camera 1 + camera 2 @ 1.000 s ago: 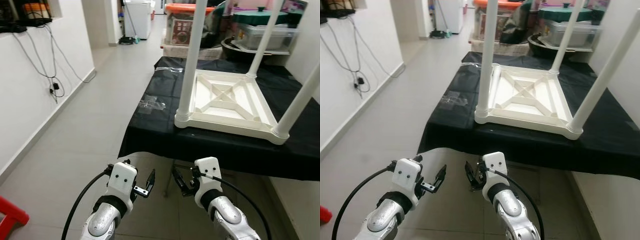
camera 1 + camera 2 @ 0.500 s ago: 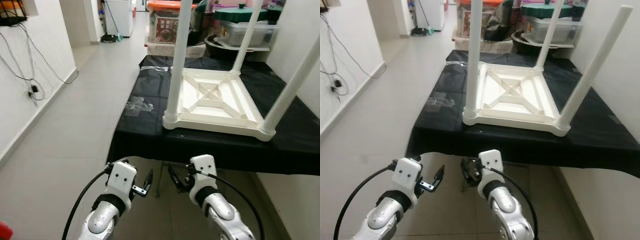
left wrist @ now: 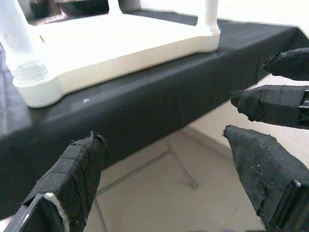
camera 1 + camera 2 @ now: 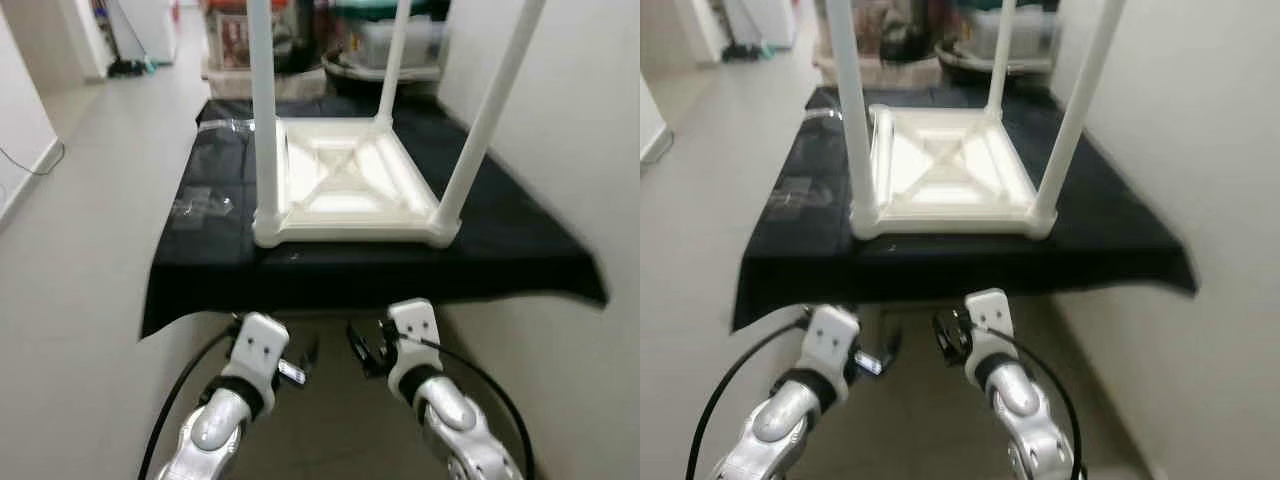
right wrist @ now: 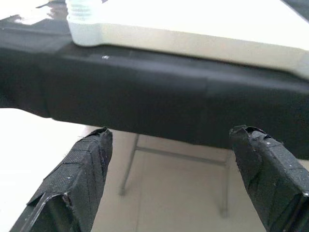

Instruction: Building children table

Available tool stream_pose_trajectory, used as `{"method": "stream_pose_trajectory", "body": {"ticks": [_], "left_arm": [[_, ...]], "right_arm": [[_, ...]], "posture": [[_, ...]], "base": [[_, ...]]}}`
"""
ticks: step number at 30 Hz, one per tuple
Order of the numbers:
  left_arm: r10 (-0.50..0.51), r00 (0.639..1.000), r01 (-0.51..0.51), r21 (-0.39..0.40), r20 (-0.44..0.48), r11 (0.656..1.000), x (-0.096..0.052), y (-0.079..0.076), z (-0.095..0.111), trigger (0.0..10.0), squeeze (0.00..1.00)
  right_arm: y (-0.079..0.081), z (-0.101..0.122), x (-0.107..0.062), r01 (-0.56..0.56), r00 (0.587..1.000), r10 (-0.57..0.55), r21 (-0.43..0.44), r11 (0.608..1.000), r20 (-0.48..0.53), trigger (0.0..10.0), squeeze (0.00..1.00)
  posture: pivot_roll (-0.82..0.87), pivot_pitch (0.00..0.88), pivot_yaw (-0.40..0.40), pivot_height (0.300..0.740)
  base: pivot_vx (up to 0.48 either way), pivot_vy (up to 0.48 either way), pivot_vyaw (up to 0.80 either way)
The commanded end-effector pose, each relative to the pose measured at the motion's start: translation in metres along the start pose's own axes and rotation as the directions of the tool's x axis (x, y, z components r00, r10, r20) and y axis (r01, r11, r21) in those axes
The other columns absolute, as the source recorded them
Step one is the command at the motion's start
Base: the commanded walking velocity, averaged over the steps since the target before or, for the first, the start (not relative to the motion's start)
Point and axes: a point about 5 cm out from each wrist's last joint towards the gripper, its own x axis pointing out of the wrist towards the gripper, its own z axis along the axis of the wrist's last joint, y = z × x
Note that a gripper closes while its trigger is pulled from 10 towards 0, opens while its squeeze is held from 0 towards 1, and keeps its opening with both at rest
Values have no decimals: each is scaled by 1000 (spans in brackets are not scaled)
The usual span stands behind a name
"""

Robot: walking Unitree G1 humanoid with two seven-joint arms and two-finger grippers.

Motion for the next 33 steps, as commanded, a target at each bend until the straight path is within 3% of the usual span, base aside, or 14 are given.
{"method": "stream_pose_trajectory", "body": {"ticks": [1, 9, 27, 32, 33], "left_arm": [[26, 1000, -26, 4, -14, 1000, -2, 5, -3, 10000, 0], [34, 999, -34, 2, -10, 999, -1, 5, -3, 10000, 0], [45, 999, -45, 13, 0, 999, -1, 5, -1, 10000, 0], [88, 995, -90, 36, 53, 995, 0, 13, 10, 10000, 0], [134, 987, -138, 42, 84, 990, 1, 23, 16, 10000, 0]], "right_arm": [[5, -1, 1, -26, 1000, 26, 15, 1000, -10, 10000, 0], [10, 1, 1, -78, 997, 78, 0, 997, 10, 10000, 0], [15, 1, -1, -123, 992, 123, -22, 992, 4, 10000, 0], [10, 3, 0, -93, 996, 93, 6, 996, 16, 10000, 0], [3, 6, 2, -43, 999, 42, 17, 999, 29, 10000, 0]], "posture": [[52, 0, -41, 740], [53, 0, -45, 740], [56, 0, -47, 740], [55, 0, -45, 740], [56, 0, -43, 740]], "base": [[0, 0, 0], [0, 0, 0], [0, 0, 800], [0, 0, 320], [0, 0, 0]]}}
